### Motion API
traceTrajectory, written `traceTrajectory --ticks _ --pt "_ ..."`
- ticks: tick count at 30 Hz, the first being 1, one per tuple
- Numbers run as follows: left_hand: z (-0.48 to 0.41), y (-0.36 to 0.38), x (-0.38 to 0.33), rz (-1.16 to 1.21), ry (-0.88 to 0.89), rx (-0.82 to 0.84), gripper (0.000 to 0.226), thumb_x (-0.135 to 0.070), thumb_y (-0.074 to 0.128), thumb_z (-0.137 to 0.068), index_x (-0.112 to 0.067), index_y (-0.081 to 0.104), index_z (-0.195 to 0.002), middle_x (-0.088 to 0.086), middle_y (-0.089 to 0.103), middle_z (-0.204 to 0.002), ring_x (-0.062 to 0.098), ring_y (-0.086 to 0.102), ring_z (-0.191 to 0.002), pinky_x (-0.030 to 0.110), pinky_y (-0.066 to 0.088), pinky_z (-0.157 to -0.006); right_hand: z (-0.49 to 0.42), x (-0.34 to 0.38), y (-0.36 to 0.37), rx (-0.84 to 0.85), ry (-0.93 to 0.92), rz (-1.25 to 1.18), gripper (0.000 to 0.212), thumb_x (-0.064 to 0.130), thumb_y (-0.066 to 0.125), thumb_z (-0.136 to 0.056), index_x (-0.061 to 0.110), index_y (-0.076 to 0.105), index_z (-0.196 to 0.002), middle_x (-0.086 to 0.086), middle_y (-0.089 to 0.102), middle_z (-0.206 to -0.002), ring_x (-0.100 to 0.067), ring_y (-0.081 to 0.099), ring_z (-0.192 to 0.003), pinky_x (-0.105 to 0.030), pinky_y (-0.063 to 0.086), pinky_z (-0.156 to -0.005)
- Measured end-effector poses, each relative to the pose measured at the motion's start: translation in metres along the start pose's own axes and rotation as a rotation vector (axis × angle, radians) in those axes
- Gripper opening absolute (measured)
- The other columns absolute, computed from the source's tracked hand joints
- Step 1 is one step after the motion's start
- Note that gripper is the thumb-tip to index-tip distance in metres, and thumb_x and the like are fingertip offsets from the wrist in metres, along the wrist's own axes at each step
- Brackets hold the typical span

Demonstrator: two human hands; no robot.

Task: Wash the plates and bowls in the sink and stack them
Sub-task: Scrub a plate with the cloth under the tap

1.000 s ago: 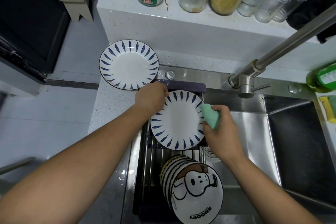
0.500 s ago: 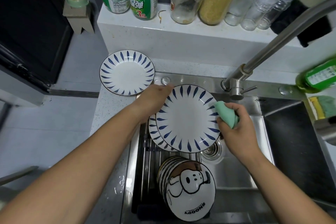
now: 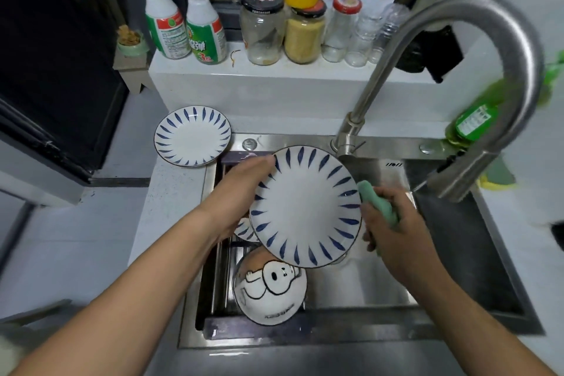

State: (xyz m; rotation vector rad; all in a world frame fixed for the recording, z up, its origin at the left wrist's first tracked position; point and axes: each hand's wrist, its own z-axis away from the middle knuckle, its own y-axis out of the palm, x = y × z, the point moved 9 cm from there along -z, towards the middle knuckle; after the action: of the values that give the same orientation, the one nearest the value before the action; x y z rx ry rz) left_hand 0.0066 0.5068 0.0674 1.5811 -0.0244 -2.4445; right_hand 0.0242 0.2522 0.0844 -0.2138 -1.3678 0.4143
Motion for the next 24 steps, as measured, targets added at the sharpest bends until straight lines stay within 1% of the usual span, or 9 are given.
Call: traceTrajectory --ticks 2,5,10,13,15,17,19,22,24 --pt "0.014 0.010 -0.011 -0.094 0.080 -0.047 0.026 -0.028 0.053 -0.105 -0.015 0.072 -0.094 0.001 0.072 -0.098 0.012 0.068 -0.090 0.030 0.051 -0.088 0.017 -0.007 -0.008 0.033 -0.001 0.019 0.009 0.024 0.061 -0.097 0.028 0.059 -0.104 -0.001 0.064 -0.081 -0.005 0.061 -0.059 -0.024 0.053 -0.053" --pt "0.043 0.037 -0.023 -0.248 0.165 -0.143 0.025 -0.026 0.051 -0.106 -0.023 0.065 -0.084 -0.017 0.061 -0.075 -0.004 0.053 -0.064 0.007 0.043 -0.061 0.042 -0.021 -0.035 0.037 -0.013 0.041 0.012 0.027 0.059 -0.096 0.038 0.059 -0.098 -0.002 0.064 -0.079 -0.018 0.063 -0.064 -0.045 0.057 -0.059" --pt "0.081 0.091 -0.033 -0.643 0.241 -0.301 0.028 -0.044 0.042 -0.107 -0.026 0.062 -0.114 -0.006 0.063 -0.088 0.016 0.058 -0.085 0.033 0.044 -0.075 0.056 -0.042 -0.088 0.053 -0.064 0.084 0.023 0.016 0.058 -0.097 0.038 0.060 -0.105 0.003 0.065 -0.092 -0.020 0.065 -0.078 -0.047 0.058 -0.076" --pt "0.097 0.126 -0.039 -0.745 0.250 -0.391 0.035 -0.044 0.040 -0.107 -0.023 0.061 -0.126 0.006 0.070 -0.108 0.030 0.064 -0.102 0.041 0.052 -0.091 0.060 -0.038 -0.118 0.064 -0.138 0.088 0.027 0.009 0.057 -0.098 0.035 0.060 -0.106 0.001 0.065 -0.098 0.001 0.062 -0.075 -0.017 0.052 -0.068" --pt "0.104 0.142 -0.038 -0.756 0.238 -0.417 0.036 -0.045 0.041 -0.106 -0.023 0.062 -0.125 0.007 0.071 -0.112 0.031 0.064 -0.105 0.045 0.052 -0.094 0.060 -0.037 -0.132 0.060 -0.165 0.091 0.027 0.010 0.057 -0.098 0.031 0.064 -0.114 0.002 0.062 -0.109 0.018 0.056 -0.085 -0.001 0.042 -0.072" --pt "0.111 0.155 -0.037 -0.720 0.220 -0.438 0.037 -0.045 0.042 -0.106 -0.022 0.063 -0.125 0.004 0.069 -0.117 0.027 0.062 -0.109 0.043 0.051 -0.098 0.059 -0.034 -0.139 0.104 -0.191 0.076 0.028 0.013 0.058 -0.099 0.027 0.068 -0.121 0.006 0.055 -0.120 0.021 0.051 -0.099 -0.003 0.041 -0.087" --pt "0.117 0.163 -0.034 -0.590 0.204 -0.441 0.037 -0.049 0.045 -0.105 -0.023 0.066 -0.123 -0.001 0.069 -0.116 0.023 0.062 -0.107 0.047 0.052 -0.098 0.058 -0.027 -0.136 0.176 -0.240 0.052 0.029 0.016 0.057 -0.099 0.031 0.069 -0.121 0.011 0.046 -0.125 0.013 0.049 -0.109 -0.022 0.046 -0.102" --pt "0.127 0.174 -0.024 -0.337 0.151 -0.463 0.039 -0.054 0.052 -0.099 -0.020 0.070 -0.105 0.006 0.070 -0.104 0.031 0.066 -0.102 0.052 0.055 -0.093 0.060 0.003 -0.127 0.269 -0.404 0.121 0.032 0.013 0.055 -0.100 0.030 0.068 -0.123 0.008 0.039 -0.133 0.001 0.046 -0.120 -0.011 0.035 -0.106" --pt "0.131 0.177 -0.014 -0.183 0.130 -0.470 0.040 -0.051 0.055 -0.096 -0.015 0.072 -0.099 0.015 0.073 -0.108 0.039 0.066 -0.110 0.055 0.052 -0.099 0.060 0.021 -0.112 0.303 -0.578 0.267 0.035 0.012 0.053 -0.099 0.024 0.067 -0.128 0.001 0.041 -0.144 -0.014 0.041 -0.131 -0.021 0.030 -0.113"
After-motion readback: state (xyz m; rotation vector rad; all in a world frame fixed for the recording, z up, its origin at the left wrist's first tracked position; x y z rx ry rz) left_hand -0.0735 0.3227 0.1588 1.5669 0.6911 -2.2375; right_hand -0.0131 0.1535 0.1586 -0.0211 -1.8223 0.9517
